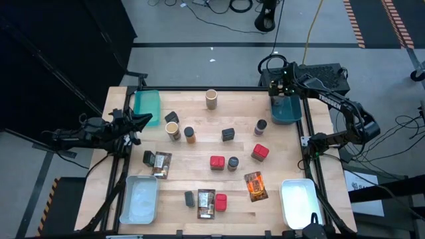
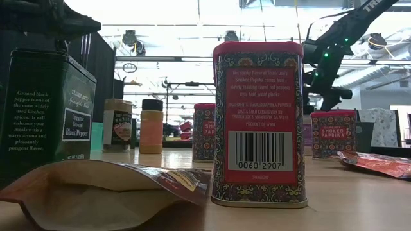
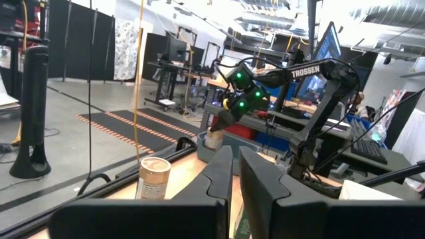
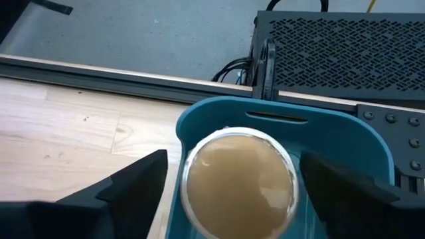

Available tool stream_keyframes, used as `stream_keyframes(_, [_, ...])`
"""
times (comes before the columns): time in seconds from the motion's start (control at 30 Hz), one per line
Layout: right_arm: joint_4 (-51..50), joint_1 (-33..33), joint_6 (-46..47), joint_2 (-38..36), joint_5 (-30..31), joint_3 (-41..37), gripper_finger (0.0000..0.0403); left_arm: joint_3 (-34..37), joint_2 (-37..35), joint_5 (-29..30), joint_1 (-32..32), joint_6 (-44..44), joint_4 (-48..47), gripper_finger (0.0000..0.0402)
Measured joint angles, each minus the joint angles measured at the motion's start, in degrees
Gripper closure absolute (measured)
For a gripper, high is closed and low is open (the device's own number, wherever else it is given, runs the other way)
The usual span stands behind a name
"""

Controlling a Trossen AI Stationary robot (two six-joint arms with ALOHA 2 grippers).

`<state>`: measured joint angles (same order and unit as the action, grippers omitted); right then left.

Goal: Sort spices by type
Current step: Put the bottom right brown seasoning bottle into the dark green bin, then put the top left orange seasoning bottle into the gray bin

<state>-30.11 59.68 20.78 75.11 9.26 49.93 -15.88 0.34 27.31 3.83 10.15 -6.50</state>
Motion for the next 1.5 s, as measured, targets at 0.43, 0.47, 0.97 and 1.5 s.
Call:
stream_keyframes(0.43, [0.02, -1.06, -0.12, -6.57, 1.25, 1.24, 0.0041, 0.01, 0.01, 0.00, -0.01, 0.00, -0.02, 0.0372])
stream_keyframes(0.47, [0.05, -1.64, -0.67, -7.79, 1.25, 1.43, 0.0041, 0.01, 0.00, 0.00, 0.00, 0.00, -0.02, 0.0372])
stream_keyframes(0.97, [6.62, -26.92, -9.71, -19.63, 4.16, 1.77, 0.0041, 1.38, 5.74, -7.38, 0.00, 1.60, 12.99, 0.0372])
stream_keyframes(1.5, [7.93, -49.12, -14.63, -20.02, 10.09, 1.77, 0.0041, 0.65, 27.33, -17.07, 0.54, 3.13, 32.38, 0.0372])
